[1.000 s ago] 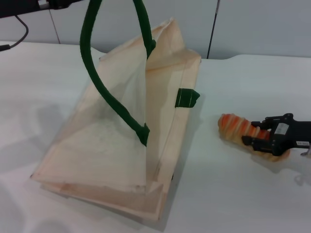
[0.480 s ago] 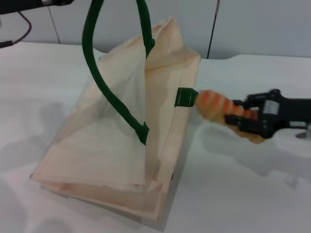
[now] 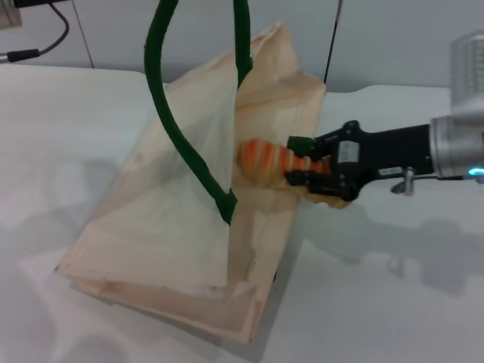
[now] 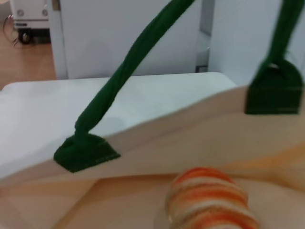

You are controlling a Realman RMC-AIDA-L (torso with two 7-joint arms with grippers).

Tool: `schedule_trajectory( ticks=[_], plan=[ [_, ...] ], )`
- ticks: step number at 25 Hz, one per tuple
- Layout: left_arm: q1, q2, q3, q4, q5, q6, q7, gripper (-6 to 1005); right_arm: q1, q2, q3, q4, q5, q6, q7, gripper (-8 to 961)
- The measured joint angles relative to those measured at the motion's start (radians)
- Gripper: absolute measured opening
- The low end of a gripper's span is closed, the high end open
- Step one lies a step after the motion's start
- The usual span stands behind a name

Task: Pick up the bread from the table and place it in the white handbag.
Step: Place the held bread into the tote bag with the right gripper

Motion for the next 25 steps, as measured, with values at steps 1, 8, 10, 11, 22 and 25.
schedule_trajectory(
  ticks=[1,8,10,11,22,25],
  plan=[
    [-0.001,0.000,0.000,0.001,0.000,0.000,0.002,119,0.011,0.001,-0.002,0.009,0.000,-0.010,-0.002,318],
    [-0.008,-0.009,0.000,0.004,0.002,-0.003,0.015,119,0.095,0.008,0.005,0.130,0.002,-0.140,-0.011,284],
    [-0.008,-0.012,0.000,0.004,0.002,-0.004,0.019,119,0.114,0.009,0.013,0.173,0.003,-0.160,-0.031,281],
    [-0.008,-0.014,0.000,0.004,0.002,-0.004,0.020,119,0.121,0.010,0.026,0.193,0.012,-0.176,-0.046,280],
    [-0.013,-0.016,0.000,0.010,-0.001,-0.006,0.022,120,0.125,0.012,0.048,0.277,0.128,-0.296,-0.106,266],
    [-0.013,-0.016,0.000,0.016,-0.002,-0.006,0.022,120,0.123,0.012,0.055,0.278,0.130,-0.315,-0.103,261]
  ],
)
